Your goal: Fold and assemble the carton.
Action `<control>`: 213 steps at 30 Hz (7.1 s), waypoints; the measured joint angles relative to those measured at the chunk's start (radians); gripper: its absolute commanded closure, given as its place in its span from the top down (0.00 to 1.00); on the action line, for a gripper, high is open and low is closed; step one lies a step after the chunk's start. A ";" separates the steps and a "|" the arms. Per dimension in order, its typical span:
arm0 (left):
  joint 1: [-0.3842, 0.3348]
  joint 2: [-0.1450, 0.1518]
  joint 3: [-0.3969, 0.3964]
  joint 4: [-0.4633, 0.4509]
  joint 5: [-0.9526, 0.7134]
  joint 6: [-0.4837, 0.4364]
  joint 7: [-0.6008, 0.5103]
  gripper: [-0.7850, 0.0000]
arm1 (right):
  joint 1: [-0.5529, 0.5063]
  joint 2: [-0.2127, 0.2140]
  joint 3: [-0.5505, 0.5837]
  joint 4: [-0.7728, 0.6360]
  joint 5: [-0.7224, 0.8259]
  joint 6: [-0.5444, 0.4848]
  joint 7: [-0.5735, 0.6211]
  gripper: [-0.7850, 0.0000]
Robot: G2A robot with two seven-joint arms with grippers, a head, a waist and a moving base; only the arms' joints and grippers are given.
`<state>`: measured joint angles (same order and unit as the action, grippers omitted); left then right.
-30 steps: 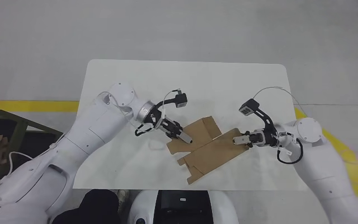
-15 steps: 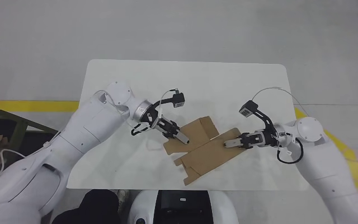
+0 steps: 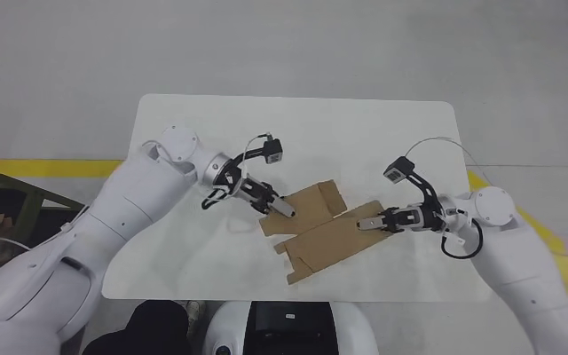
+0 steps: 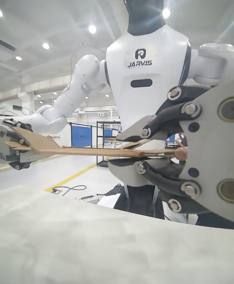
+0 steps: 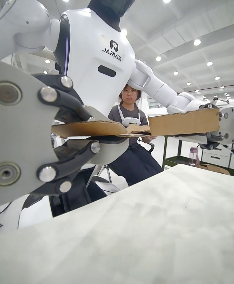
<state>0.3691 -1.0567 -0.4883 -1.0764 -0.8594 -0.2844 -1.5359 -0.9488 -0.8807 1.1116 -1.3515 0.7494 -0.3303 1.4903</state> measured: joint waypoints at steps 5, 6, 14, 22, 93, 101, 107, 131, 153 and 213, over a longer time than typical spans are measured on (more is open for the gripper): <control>0.012 0.005 -0.050 0.070 -0.033 -0.007 0.007 1.00 | -0.001 0.006 0.030 0.054 -0.002 -0.030 -0.030 0.00; 0.019 0.005 -0.061 0.086 -0.039 -0.012 0.012 1.00 | -0.003 0.007 0.036 0.064 -0.005 -0.038 -0.039 0.00; 0.056 -0.019 -0.081 0.105 -0.057 -0.009 0.060 1.00 | -0.031 0.002 0.056 0.064 0.043 -0.074 -0.077 0.00; 0.075 -0.043 -0.093 0.091 -0.051 -0.001 0.095 1.00 | -0.071 0.003 0.085 0.016 0.030 -0.035 -0.158 0.00; 0.075 -0.144 -0.229 0.182 0.147 0.109 0.089 0.68 | -0.176 -0.015 0.171 -0.126 -0.117 0.077 -0.302 0.00; 0.073 -0.155 -0.231 0.202 0.159 0.129 0.073 0.47 | -0.181 -0.016 0.178 -0.133 -0.127 0.078 -0.303 0.00; 0.070 -0.162 -0.235 0.223 0.166 0.137 0.062 0.46 | -0.181 -0.018 0.180 -0.137 -0.134 0.083 -0.299 0.00; 0.072 -0.185 -0.261 0.273 0.191 0.149 0.063 0.00 | -0.189 -0.023 0.194 -0.159 -0.154 0.091 -0.288 0.00; 0.093 -0.173 -0.331 0.214 0.217 0.098 0.016 0.00 | -0.178 -0.016 0.260 -0.084 -0.235 0.007 -0.301 1.00; 0.115 -0.106 -0.223 0.054 0.110 0.065 0.000 0.00 | 0.017 -0.129 -0.080 0.008 0.000 -0.210 -0.211 0.22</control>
<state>0.4843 -1.1630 -0.7111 -1.0227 -0.7491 -0.2193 -1.5359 -0.9322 -1.0097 1.0312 -1.3439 0.7499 -0.5406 1.2796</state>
